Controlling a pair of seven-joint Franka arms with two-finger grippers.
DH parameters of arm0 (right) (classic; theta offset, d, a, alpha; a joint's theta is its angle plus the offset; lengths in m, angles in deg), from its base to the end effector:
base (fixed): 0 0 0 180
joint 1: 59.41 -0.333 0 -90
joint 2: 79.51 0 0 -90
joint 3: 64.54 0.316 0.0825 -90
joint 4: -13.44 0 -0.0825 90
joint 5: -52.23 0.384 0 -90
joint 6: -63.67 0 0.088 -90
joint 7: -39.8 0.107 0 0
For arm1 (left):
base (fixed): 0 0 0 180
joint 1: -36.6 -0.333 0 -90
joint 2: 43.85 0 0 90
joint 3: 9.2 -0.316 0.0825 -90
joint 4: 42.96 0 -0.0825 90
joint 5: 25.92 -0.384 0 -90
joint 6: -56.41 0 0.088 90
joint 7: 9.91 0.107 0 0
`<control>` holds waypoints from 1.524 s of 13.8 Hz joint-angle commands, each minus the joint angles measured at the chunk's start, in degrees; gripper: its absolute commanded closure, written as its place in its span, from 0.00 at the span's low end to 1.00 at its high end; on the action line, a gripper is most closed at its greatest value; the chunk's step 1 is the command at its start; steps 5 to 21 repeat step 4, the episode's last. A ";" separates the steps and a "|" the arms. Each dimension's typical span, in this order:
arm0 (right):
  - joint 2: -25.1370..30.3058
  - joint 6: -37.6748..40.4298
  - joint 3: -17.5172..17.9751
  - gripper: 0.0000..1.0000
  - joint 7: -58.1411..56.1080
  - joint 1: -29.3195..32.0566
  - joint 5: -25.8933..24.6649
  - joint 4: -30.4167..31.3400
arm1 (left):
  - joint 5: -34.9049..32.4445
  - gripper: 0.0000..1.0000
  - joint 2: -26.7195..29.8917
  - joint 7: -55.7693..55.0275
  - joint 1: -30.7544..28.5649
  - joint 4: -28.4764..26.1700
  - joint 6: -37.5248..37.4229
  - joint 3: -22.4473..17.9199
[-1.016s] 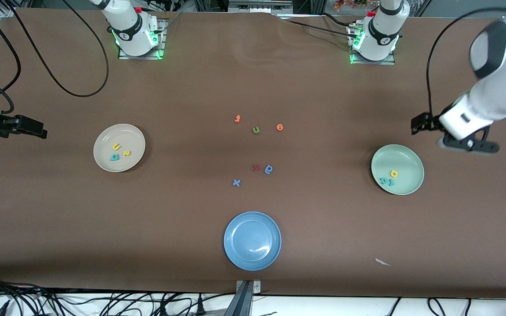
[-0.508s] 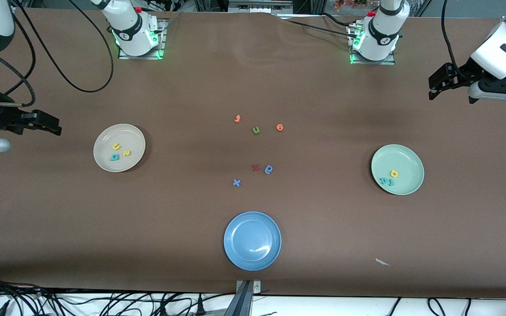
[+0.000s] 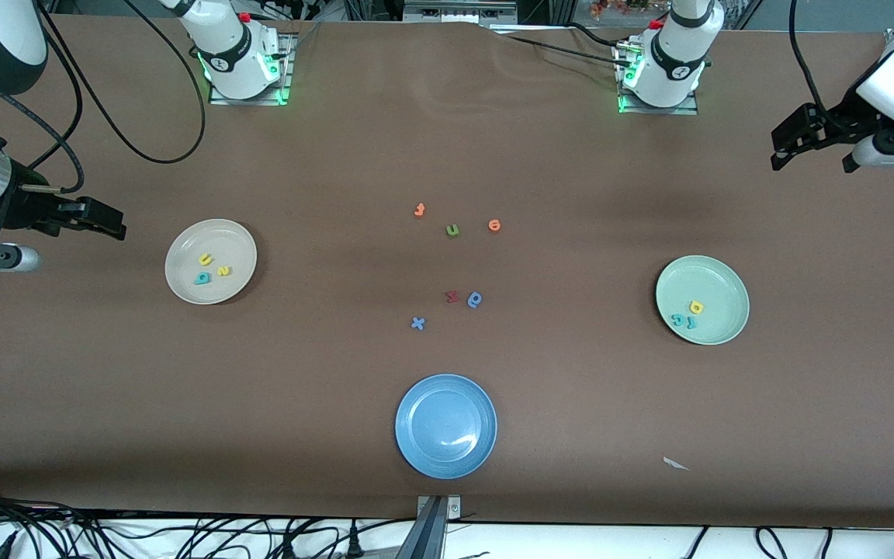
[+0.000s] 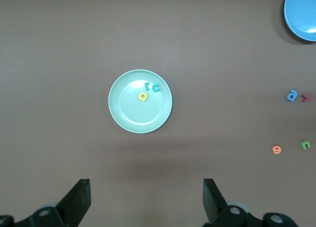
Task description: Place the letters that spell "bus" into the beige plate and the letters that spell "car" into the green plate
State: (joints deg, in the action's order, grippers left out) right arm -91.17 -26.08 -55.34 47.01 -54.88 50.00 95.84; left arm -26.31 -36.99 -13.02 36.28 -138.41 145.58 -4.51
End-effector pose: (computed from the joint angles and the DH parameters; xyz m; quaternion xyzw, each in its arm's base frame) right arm 0.6117 0.0361 0.5690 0.9991 -0.0226 -0.0358 0.0070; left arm 0.5136 -0.0412 0.6422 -0.9999 0.0107 -0.0054 0.0080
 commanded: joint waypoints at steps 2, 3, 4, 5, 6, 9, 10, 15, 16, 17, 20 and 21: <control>0.76 -0.42 0.82 0.00 0.97 0.73 -0.50 0.83 | -0.49 0.00 -0.79 -0.76 -0.21 2.36 -1.90 0.33; 0.76 -0.34 0.82 0.00 0.97 0.73 -0.50 0.83 | -0.49 0.00 -0.79 -0.76 -0.21 2.36 -1.90 0.24; 0.76 -0.34 0.82 0.00 0.88 0.73 -0.50 0.83 | -0.49 0.00 -1.31 -0.85 -0.21 2.28 -1.99 0.24; 0.76 -0.34 0.82 0.00 0.88 0.73 -0.50 0.83 | -0.49 0.00 -1.31 -0.85 -0.21 2.28 -1.99 0.24; 0.76 -0.34 0.82 0.00 0.88 0.73 -0.50 0.83 | -0.49 0.00 -1.31 -0.85 -0.21 2.28 -1.99 0.24; 0.76 -0.34 0.82 0.00 0.88 0.73 -0.50 0.83 | -0.49 0.00 -1.31 -0.85 -0.21 2.28 -1.99 0.24; 0.76 -0.34 0.82 0.00 0.88 0.73 -0.50 0.83 | -0.49 0.00 -1.31 -0.85 -0.21 2.28 -1.99 0.24; 0.76 -0.34 0.82 0.00 0.88 0.73 -0.50 0.83 | -0.49 0.00 -1.31 -0.85 -0.21 2.28 -1.99 0.24; 0.76 -0.34 0.82 0.00 0.88 0.73 -0.50 0.83 | -0.49 0.00 -1.31 -0.85 -0.21 2.28 -1.99 0.24; 0.76 -0.34 0.82 0.00 0.88 0.73 -0.50 0.83 | -0.49 0.00 -1.31 -0.85 -0.21 2.28 -1.99 0.24; 0.76 -0.34 0.82 0.00 0.88 0.73 -0.50 0.83 | -0.49 0.00 -1.31 -0.85 -0.21 2.28 -1.99 0.24; 0.76 -0.34 0.82 0.00 0.88 0.73 -0.50 0.83 | -0.49 0.00 -1.31 -0.85 -0.21 2.28 -1.99 0.24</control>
